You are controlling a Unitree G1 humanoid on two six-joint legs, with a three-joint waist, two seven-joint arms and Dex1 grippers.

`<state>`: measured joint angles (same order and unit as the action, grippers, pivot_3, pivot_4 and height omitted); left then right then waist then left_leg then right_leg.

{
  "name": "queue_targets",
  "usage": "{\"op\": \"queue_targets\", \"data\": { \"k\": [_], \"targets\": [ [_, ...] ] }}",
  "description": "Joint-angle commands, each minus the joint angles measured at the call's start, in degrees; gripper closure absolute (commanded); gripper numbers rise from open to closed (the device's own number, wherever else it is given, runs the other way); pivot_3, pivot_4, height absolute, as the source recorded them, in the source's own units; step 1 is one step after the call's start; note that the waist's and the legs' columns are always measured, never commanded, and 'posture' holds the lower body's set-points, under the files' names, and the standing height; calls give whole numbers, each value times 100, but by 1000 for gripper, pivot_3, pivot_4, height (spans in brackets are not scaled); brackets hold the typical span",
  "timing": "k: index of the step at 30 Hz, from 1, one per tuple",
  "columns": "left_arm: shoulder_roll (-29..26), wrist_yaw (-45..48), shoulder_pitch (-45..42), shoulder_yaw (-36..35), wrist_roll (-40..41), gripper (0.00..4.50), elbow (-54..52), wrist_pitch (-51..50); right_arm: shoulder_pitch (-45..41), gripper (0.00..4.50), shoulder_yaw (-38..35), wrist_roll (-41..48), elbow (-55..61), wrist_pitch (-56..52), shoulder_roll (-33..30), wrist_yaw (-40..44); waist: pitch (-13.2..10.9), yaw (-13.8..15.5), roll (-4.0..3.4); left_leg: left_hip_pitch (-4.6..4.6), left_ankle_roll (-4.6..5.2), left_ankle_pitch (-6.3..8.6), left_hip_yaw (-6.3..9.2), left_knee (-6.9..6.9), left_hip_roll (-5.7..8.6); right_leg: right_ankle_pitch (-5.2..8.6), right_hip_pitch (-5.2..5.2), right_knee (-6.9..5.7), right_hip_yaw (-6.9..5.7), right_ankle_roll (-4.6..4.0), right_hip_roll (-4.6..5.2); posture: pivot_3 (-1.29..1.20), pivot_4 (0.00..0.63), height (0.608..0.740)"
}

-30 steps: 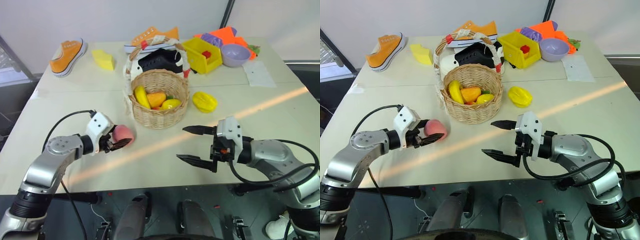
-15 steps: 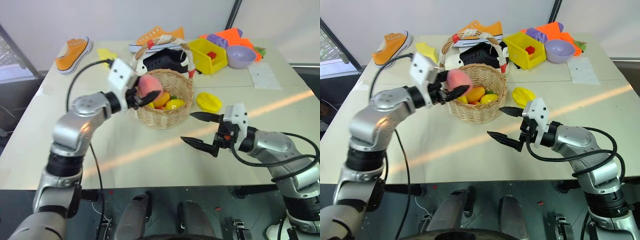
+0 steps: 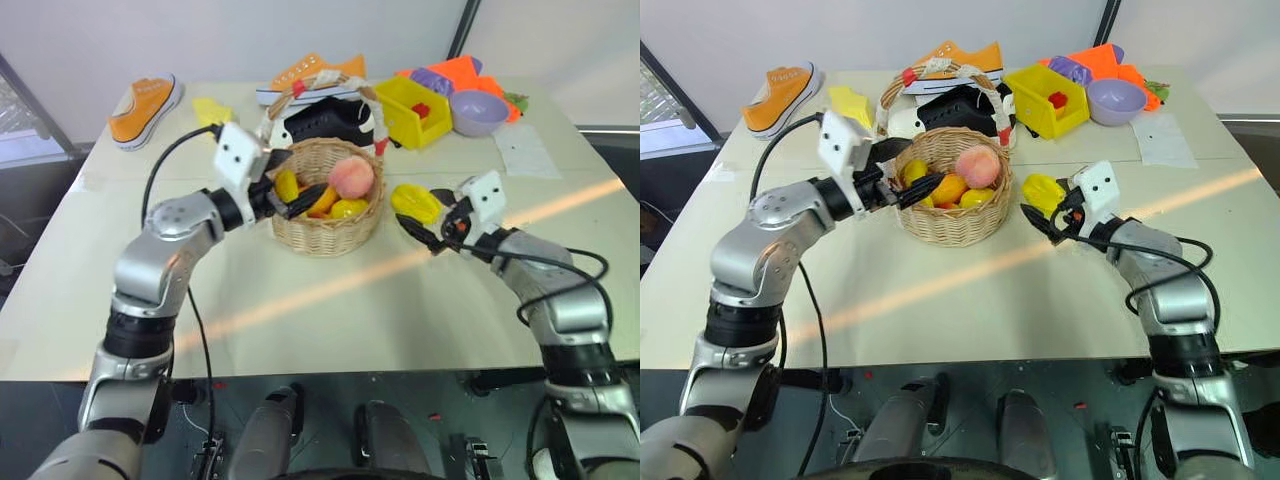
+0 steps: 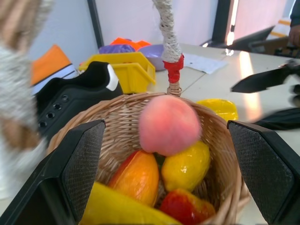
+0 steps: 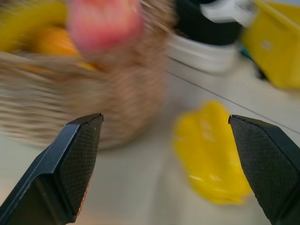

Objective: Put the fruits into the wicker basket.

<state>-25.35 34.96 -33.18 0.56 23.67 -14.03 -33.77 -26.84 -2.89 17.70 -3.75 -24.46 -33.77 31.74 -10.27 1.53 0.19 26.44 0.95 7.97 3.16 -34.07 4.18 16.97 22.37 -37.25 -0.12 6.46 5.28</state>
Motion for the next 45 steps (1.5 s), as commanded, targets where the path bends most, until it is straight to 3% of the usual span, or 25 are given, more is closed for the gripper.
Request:
{"op": "queue_targets", "data": {
  "k": [1,5,8,15,21,27,32,36,39,42,45],
  "targets": [
    [-192,275,253,-132,153,47,-526,201,-512,0,-10,-274,-767,381,87,9,0,-39,0,0,0,-1,0,2,0,0,1,-1,0,1,-1,0,150,740],
    [-422,541,662,-182,437,47,-997,21,-911,0,-78,-294,-1585,407,212,161,0,-99,-1,-2,-3,-3,2,5,0,-1,-1,-3,0,1,-5,0,150,740],
    [-558,582,907,-215,598,0,-1271,-129,-1102,769,-162,-220,-2016,374,278,295,-1,-107,-1,-5,-3,-3,2,4,-2,-1,-2,-8,1,1,-6,0,150,740],
    [-677,481,1076,-205,560,0,-1379,-156,-1102,4127,-167,-304,-1932,475,290,451,0,-100,-3,-10,-4,-3,4,0,-2,0,-6,-11,1,0,-9,0,150,740],
    [-809,469,1309,-551,558,0,-1227,-28,-474,4127,-440,-44,-372,424,-334,987,-3,-75,-9,-5,-4,-3,3,6,-3,-1,4,-13,4,1,-8,0,150,740],
    [-1075,589,1698,-987,408,0,-718,369,253,4127,-1023,1434,2044,-767,-1255,1896,-6,-121,-15,-6,-3,-1,4,13,-8,1,7,-11,4,-1,-2,0,150,740],
    [-1086,803,1785,-1350,617,0,-397,692,-817,4127,32,1331,2637,-1309,-371,1011,-4,-270,-13,-11,-18,8,5,12,-13,6,11,-9,13,-33,-2,0,150,740],
    [-1053,888,1826,-1447,772,0,-531,809,-1651,4127,770,487,1743,-1398,570,15,-4,-225,-13,-4,-18,7,11,13,-10,5,42,-6,8,-34,1,0,150,740],
    [-1039,865,1902,-1464,831,0,-660,820,-1890,4127,1010,116,1212,-1222,937,-185,-3,-172,-10,-2,-10,0,11,12,1,0,42,-6,7,-28,6,0,150,740],
    [-1017,764,2050,-1475,851,0,-846,803,-1907,2982,1216,-94,1094,-940,1064,-55,-3,-139,-10,-2,-13,2,8,13,8,-8,43,-4,7,-14,10,0,150,740],
    [-1013,668,2207,-1512,905,0,-1030,747,-1713,1485,1055,-25,1408,-691,909,216,-3,-126,-10,-2,-19,6,6,18,8,-9,46,-8,7,-12,9,0,150,740]
  ]
}}
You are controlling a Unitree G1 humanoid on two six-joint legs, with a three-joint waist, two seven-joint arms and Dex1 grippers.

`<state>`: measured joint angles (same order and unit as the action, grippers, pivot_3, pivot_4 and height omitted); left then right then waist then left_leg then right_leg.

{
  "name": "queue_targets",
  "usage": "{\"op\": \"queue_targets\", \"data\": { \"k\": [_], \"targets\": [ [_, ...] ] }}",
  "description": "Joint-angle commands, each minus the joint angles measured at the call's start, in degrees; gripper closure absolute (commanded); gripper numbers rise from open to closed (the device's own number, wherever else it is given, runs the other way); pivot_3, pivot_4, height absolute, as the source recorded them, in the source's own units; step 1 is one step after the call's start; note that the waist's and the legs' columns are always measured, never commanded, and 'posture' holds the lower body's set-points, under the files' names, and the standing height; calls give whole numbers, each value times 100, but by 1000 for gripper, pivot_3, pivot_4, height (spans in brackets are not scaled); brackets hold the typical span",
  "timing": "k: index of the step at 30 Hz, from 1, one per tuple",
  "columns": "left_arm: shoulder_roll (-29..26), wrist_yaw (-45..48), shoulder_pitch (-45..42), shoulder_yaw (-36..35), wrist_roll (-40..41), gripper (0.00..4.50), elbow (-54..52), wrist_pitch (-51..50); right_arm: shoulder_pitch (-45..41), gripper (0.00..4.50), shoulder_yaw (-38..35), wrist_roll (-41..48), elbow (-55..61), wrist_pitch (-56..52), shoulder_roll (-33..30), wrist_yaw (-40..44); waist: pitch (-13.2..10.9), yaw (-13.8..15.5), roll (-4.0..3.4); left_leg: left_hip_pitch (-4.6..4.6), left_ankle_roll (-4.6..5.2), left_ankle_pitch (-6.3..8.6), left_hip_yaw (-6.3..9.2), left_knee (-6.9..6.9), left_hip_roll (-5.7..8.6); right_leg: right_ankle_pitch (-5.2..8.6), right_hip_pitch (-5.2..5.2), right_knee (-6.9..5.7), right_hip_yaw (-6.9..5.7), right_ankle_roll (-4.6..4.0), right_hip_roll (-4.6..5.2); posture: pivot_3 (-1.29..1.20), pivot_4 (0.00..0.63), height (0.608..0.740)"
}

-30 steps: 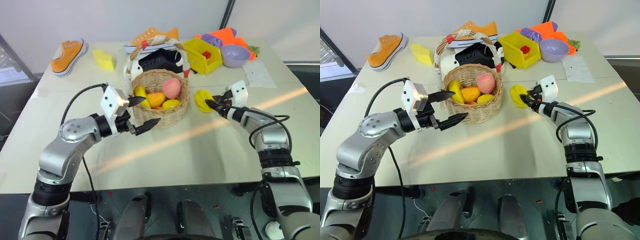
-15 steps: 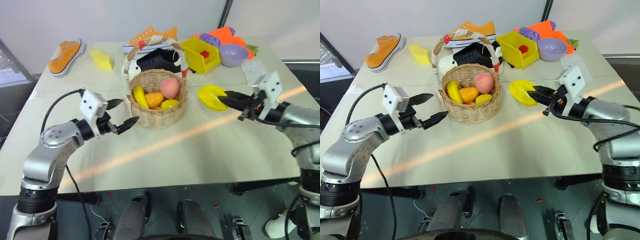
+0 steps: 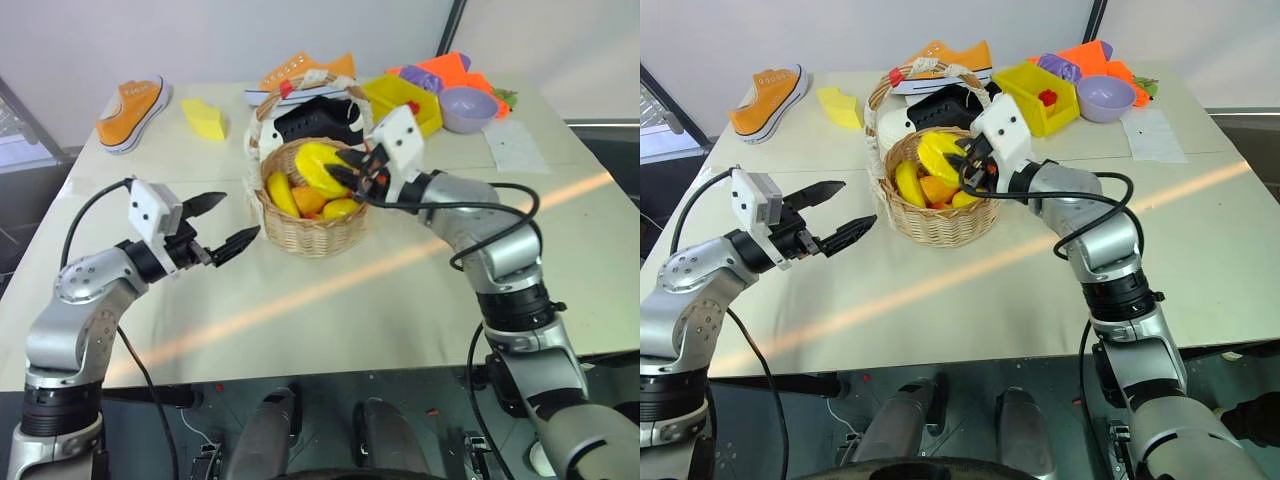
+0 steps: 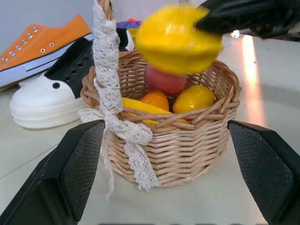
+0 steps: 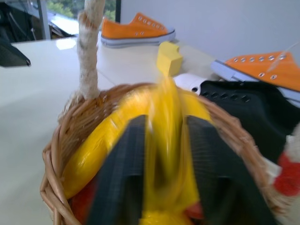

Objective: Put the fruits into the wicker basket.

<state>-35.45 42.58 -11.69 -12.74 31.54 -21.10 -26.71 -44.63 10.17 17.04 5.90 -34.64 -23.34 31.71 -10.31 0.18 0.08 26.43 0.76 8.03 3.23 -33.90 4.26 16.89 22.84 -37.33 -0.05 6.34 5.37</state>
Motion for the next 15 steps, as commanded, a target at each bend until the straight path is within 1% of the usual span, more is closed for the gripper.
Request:
{"op": "queue_targets", "data": {
  "k": [1,5,8,10,12,15],
  "targets": [
    [-5,-122,106,-191,141,0,-373,25,162,1485,-356,131,587,388,-239,362,0,15,0,0,-1,0,1,1,-1,0,1,-1,0,0,-1,0,150,740],
    [0,-219,241,-194,226,0,-537,-13,563,1485,-1016,599,1036,274,-796,829,0,52,0,-3,0,1,1,0,-1,0,-5,2,-1,0,1,0,150,740],
    [52,-272,219,-109,311,0,-599,-29,547,1485,-1410,562,696,146,-949,548,0,37,1,-5,0,1,1,-2,-2,3,-10,0,-1,-8,0,0,150,740],
    [87,-284,177,-50,335,0,-605,-39,448,1485,-1422,325,388,215,-898,270,1,24,2,-9,0,2,1,-2,-6,8,-15,0,0,-19,-2,0,150,740],
    [122,-299,79,44,333,0,-560,-48,223,1485,-1302,47,-134,406,-610,-94,1,-2,1,-12,-1,1,0,-1,-9,8,-17,-1,1,-20,-5,0,150,740],
    [155,-320,-7,133,343,0,-532,-66,-77,1485,-1110,-197,-872,797,-174,-263,1,-68,1,-10,7,-8,1,2,-10,7,-25,-5,1,-19,-9,0,150,740]
  ]
}}
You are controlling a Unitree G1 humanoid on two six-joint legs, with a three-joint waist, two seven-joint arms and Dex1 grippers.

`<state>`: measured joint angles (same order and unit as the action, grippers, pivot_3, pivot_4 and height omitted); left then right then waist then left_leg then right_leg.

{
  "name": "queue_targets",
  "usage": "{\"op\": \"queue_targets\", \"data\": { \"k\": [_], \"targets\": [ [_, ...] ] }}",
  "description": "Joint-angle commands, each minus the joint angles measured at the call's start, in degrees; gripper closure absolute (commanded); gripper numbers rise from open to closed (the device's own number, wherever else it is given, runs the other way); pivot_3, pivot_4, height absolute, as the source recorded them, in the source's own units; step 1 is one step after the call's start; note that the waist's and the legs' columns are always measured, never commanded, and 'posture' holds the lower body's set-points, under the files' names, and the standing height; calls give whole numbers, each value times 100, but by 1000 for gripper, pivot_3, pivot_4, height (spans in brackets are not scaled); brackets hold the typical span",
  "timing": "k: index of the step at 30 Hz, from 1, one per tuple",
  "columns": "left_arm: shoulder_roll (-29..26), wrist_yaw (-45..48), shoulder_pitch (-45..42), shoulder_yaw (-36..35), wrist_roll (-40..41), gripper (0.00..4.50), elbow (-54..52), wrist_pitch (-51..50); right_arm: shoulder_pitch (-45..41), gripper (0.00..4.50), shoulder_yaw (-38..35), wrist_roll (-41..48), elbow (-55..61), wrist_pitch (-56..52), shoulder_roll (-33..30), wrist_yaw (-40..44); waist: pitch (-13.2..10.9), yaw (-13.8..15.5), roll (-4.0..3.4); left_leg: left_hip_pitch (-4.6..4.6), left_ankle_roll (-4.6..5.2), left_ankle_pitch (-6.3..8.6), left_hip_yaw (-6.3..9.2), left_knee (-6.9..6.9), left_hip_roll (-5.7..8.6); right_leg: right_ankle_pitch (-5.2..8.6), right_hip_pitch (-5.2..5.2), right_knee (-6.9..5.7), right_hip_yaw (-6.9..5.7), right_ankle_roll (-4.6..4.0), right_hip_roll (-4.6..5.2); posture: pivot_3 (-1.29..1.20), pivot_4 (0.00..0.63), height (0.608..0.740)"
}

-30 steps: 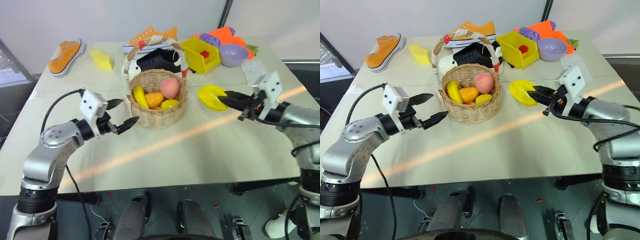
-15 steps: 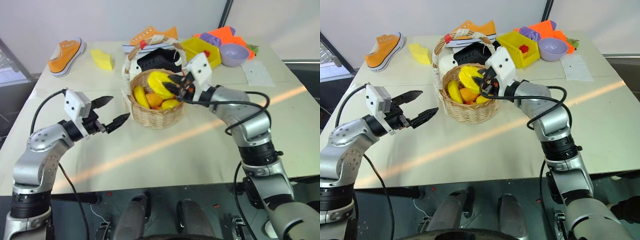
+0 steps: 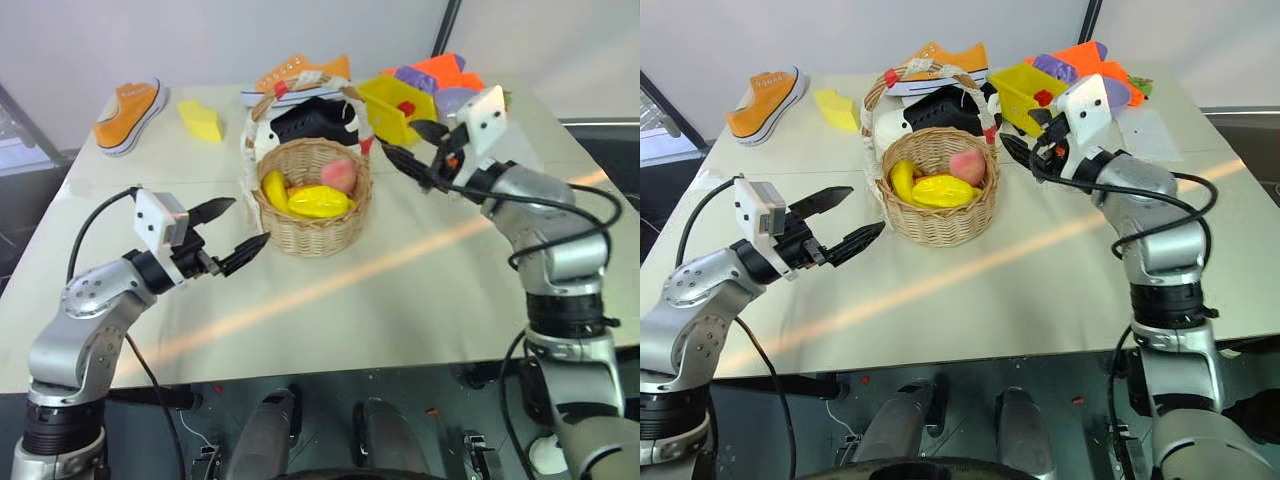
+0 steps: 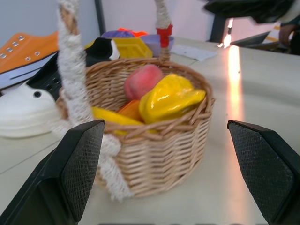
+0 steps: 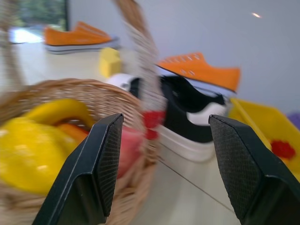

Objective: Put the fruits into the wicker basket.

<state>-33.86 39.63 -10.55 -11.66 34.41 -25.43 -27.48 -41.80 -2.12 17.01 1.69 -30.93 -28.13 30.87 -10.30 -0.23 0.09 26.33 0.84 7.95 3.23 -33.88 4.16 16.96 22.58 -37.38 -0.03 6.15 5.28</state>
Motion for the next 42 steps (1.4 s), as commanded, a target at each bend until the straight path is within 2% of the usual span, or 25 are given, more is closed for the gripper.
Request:
{"op": "queue_targets", "data": {
  "k": [1,8,11,12,14,16,21,25,31,36,38,39,41,42],
  "targets": [
    [7,-32,-136,42,56,0,-104,4,-456,1485,166,-257,-691,564,443,-214,0,-49,0,0,1,-2,0,1,0,-8,0,-1,0,14,-2,0,150,740],
    [50,-126,-137,61,97,0,-215,-49,-968,1485,199,-494,-1924,1264,990,-316,-1,-45,-2,1,-4,-6,2,2,-1,-11,4,-10,0,20,-17,0,150,740],
    [57,-170,-93,61,109,0,-267,-57,-1032,2297,143,-466,-2086,1333,1051,-271,-1,-47,-2,1,-5,-6,2,1,0,-11,4,-10,0,19,-19,0,150,740],
    [56,-180,-81,61,109,0,-279,-59,-1042,2696,129,-468,-2104,1354,1057,-279,-1,-48,-2,1,-5,-6,2,1,0,-11,3,-10,0,19,-19,0,150,740],
    [57,-199,-68,62,110,0,-296,-66,-1034,3831,83,-469,-2045,1352,1045,-335,-1,-51,-2,1,-6,-6,2,2,-1,-11,6,-11,1,19,-17,0,150,740],
    [53,-206,-62,64,113,0,-298,-66,-972,4485,35,-470,-1887,1312,984,-374,-2,-55,-3,1,-6,-6,3,2,-1,-11,8,-15,1,19,-15,0,150,740],
    [50,-220,-82,99,114,0,-256,-44,-550,4485,-556,-249,-1041,1149,476,-459,-3,0,-4,7,-8,-6,5,4,0,-10,14,-16,2,19,-13,0,150,740],
    [58,-198,-107,148,103,0,-194,-18,-118,4485,-1175,-373,-756,1106,-242,-641,-3,55,-4,8,-8,-5,3,3,1,-9,13,-15,3,17,-10,0,150,740],
    [132,-18,-400,386,29,0,144,67,569,4485,-2248,-814,-1692,1589,-1458,-1317,-3,107,-4,7,-6,-7,-1,1,1,1,4,-6,1,-2,-4,0,150,740],
    [198,82,-534,504,-24,0,304,123,657,4485,-2452,-838,-2360,1897,-1651,-1590,-3,-43,-16,2,-3,-8,-14,1,-4,0,2,-5,5,-1,-6,0,150,740],
    [224,101,-544,524,-37,0,318,131,687,3340,-2447,-786,-2436,1933,-1636,-1529,-4,-102,-24,-1,-2,-9,-15,2,-9,-4,2,-8,6,8,-11,0,150,740],
    [231,105,-549,531,-40,0,329,136,700,3003,-2443,-770,-2436,1944,-1630,-1519,-6,-109,-28,-2,-2,-9,-15,2,-12,-9,2,-10,5,17,-15,0,150,740],
    [239,112,-549,532,-49,0,358,151,744,1858,-2441,-768,-2373,1959,-1632,-1531,-6,-96,-29,-2,-1,-9,-14,2,-14,-9,1,-13,4,19,-18,0,150,740],
    [246,101,-541,522,-54,0,381,152,810,1440,-2435,-799,-2257,1978,-1654,-1543,-6,-73,-29,-3,-1,-9,-13,1,-14,-9,-1,-13,4,19,-18,0,150,740]
  ]
}}
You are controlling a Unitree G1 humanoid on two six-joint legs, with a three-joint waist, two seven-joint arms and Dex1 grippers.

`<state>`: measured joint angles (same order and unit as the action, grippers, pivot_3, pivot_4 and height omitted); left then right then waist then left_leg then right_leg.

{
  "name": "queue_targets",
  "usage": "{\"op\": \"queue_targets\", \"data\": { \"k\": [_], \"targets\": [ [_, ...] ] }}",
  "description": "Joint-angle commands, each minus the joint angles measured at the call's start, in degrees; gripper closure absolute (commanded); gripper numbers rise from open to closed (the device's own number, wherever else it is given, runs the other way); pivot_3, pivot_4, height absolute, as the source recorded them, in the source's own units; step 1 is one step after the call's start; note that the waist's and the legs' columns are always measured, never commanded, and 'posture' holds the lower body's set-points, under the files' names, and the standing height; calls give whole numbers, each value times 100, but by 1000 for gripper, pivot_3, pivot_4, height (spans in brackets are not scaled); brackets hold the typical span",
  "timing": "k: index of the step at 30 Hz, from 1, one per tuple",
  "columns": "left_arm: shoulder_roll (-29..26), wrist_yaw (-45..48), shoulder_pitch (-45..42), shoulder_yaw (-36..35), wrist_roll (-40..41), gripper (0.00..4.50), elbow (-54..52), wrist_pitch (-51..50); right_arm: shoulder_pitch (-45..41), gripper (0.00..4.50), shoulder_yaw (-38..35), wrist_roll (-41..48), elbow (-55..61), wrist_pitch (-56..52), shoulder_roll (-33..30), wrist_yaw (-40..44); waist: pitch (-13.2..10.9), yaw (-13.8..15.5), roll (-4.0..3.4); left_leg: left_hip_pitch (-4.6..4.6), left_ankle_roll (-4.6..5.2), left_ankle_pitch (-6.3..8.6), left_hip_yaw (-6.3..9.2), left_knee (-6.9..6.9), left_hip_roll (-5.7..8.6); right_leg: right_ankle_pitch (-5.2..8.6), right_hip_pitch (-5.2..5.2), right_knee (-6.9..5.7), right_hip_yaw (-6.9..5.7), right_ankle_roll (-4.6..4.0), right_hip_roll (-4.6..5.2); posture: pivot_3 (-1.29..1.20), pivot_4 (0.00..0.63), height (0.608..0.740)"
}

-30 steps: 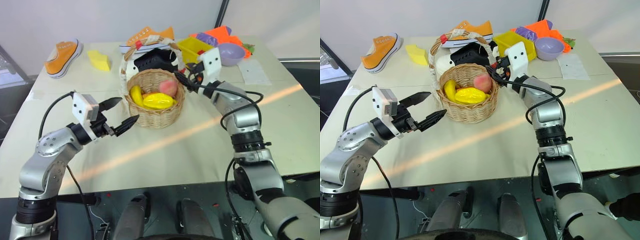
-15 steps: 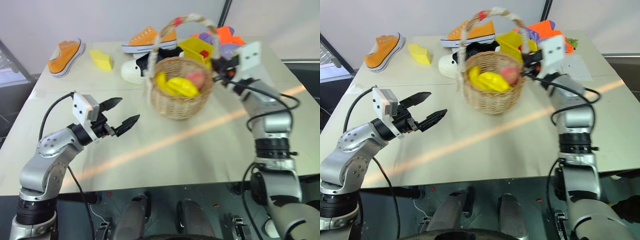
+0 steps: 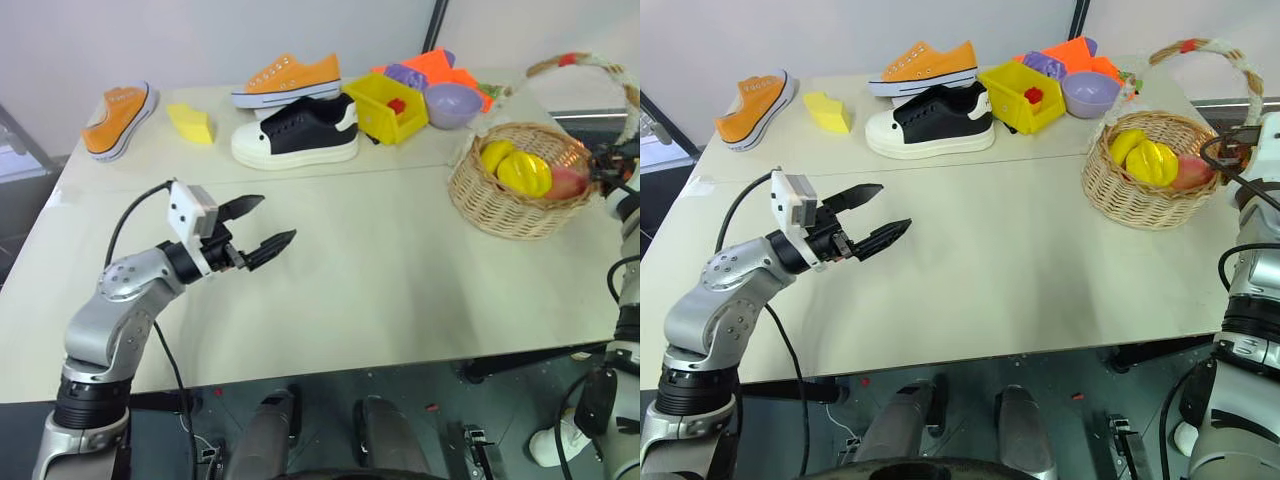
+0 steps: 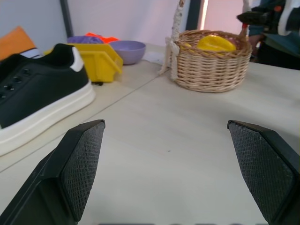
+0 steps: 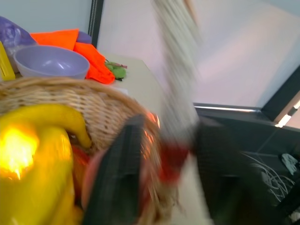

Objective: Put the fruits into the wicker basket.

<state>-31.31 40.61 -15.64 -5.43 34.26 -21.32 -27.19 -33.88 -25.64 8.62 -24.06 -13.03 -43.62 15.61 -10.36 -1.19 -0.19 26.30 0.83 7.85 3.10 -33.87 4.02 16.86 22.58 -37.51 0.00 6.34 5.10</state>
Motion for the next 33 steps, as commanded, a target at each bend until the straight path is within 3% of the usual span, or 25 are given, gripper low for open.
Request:
{"op": "queue_targets", "data": {
  "k": [1,6,12,16,24,33],
  "targets": [
    [-6,-7,-20,-108,-53,0,-3,126,106,983,-62,-2,464,214,-141,-3,0,38,0,0,0,0,0,-3,0,0,-2,0,0,0,0,0,150,740],
    [73,-250,152,-213,-260,0,341,224,1115,983,-48,-205,1588,637,-347,363,0,131,0,1,4,2,4,-15,8,1,-11,4,1,-1,6,0,150,740],
    [78,-483,596,-559,-680,0,1010,705,2608,983,-441,286,2637,599,-235,1061,1,156,0,-2,4,4,6,-15,5,11,-13,5,3,-18,8,0,150,740],
    [85,-530,918,-837,-826,0,1317,1012,3215,983,-295,835,3371,198,-90,1593,6,130,5,-5,3,6,7,-13,2,12,-13,7,4,-20,10,0,150,740],
    [48,-532,1384,-1177,-808,0,1226,1162,3636,983,330,1609,4331,-591,203,2207,11,108,12,-4,-9,18,11,-6,-2,14,-16,26,4,-23,14,0,150,740],
    [62,-590,1523,-1261,-783,0,1086,1125,3449,983,508,1568,4316,-762,339,2149,12,64,15,-2,-8,20,13,-3,-1,14,-12,38,3,-24,18,0,150,740]
  ]
}}
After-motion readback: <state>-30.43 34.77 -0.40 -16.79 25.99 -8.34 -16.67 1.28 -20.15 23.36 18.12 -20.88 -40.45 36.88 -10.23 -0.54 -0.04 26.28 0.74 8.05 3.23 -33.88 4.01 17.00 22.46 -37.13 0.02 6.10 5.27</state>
